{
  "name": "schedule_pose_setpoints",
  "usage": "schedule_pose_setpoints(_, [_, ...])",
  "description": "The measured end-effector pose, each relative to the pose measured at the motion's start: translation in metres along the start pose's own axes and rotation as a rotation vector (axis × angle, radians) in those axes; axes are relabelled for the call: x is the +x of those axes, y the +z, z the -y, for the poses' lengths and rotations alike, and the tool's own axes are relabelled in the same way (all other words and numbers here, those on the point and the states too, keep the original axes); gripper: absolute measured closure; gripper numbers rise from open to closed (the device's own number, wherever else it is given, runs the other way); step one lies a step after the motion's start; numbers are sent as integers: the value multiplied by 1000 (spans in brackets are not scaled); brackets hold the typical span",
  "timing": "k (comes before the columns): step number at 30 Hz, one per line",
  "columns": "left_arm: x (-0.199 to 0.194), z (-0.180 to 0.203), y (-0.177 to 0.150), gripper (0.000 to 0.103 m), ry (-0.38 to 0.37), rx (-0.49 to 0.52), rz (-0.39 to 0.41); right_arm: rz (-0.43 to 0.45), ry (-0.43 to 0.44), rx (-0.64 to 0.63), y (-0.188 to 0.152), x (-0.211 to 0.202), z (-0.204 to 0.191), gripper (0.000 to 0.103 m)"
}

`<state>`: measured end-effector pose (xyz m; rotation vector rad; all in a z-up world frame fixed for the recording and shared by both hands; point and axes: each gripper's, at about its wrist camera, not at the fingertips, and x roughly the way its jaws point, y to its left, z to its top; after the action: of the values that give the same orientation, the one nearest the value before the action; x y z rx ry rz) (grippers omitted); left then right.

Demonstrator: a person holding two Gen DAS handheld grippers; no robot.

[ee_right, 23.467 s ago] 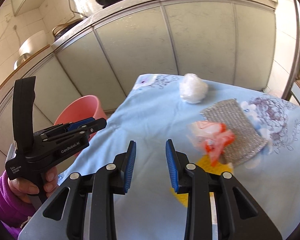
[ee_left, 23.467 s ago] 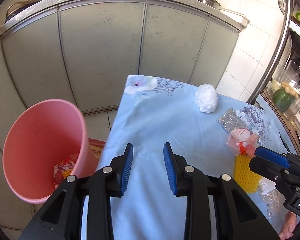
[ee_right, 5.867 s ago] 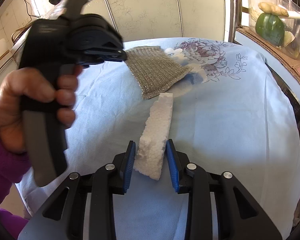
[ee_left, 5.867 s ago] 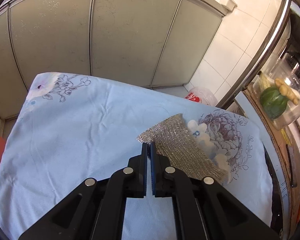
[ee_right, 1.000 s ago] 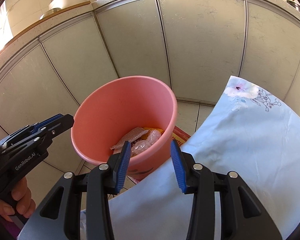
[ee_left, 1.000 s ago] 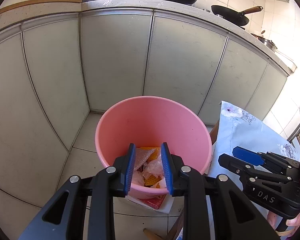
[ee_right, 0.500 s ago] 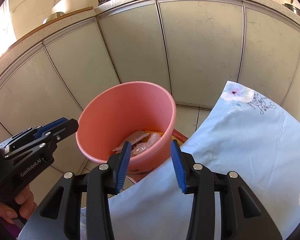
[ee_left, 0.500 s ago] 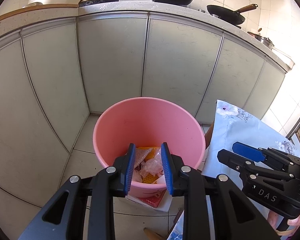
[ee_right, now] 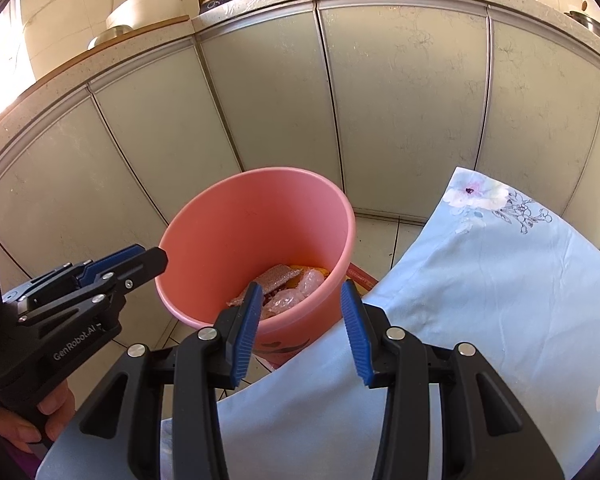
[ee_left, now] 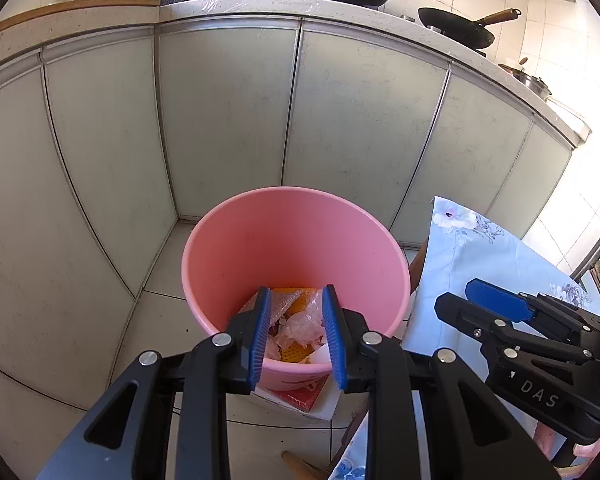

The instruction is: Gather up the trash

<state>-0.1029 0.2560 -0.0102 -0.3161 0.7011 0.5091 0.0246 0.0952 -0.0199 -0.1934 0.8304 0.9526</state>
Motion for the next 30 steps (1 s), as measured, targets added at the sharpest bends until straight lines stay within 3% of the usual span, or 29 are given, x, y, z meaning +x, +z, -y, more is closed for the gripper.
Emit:
schedule_pose_setpoints(17, [-1, 6, 1, 77, -8, -18, 9, 65, -77, -75, 6, -13, -16, 61])
schedule_pose_setpoints(19, [-3, 9, 2, 60, -12, -12, 16, 80, -97, -88, 5, -18, -18, 61])
schedule_pose_setpoints(22, [-9, 14, 2, 58, -21, -11, 26, 96, -113, -92, 4, -24, -19, 61])
schedule_pose_setpoints(24, [-11, 17, 2, 58, -22, -8, 28, 99, -119, -91, 4, -28, -20, 52])
schedule_pose_setpoints(30, [-17, 21, 0, 56, -15, 0, 39, 134, -145, -85, 1, -40, -19, 43])
